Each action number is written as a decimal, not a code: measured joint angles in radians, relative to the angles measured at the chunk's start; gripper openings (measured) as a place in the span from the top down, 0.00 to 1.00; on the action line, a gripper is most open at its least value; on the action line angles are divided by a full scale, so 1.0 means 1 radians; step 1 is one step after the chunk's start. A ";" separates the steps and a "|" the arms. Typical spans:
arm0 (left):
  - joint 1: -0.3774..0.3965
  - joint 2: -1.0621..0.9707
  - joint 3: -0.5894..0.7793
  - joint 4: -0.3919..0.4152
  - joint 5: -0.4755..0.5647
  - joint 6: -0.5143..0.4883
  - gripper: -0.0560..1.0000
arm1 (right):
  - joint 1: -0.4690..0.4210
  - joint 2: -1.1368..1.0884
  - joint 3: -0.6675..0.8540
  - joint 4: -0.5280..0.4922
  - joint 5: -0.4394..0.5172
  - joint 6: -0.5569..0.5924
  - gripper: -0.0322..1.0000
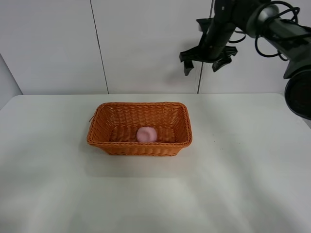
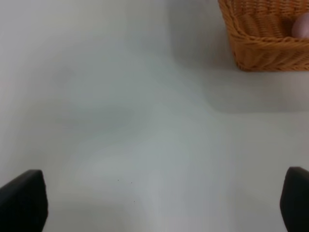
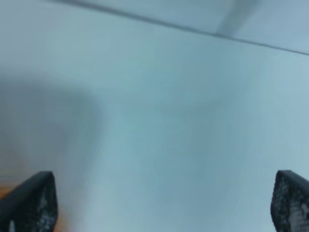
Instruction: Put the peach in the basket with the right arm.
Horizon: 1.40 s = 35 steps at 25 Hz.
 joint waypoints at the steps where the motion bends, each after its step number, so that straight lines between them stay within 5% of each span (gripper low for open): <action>1: 0.000 0.000 0.000 0.000 0.000 0.000 0.01 | -0.036 0.000 0.000 -0.002 0.000 0.000 0.31; 10: 0.000 0.000 0.000 0.000 0.000 0.000 0.01 | -0.232 0.000 0.000 -0.005 0.000 0.000 0.31; 22: 0.000 0.000 0.000 0.000 0.000 0.000 0.01 | -0.224 -0.016 0.027 0.043 0.000 -0.012 0.31; 28: 0.000 0.000 0.000 0.000 0.000 0.000 0.01 | -0.220 -0.117 0.169 0.043 -0.001 -0.019 0.31; 35: 0.000 0.000 0.000 0.000 0.000 0.000 0.01 | -0.220 -0.366 0.511 0.043 -0.002 -0.019 0.31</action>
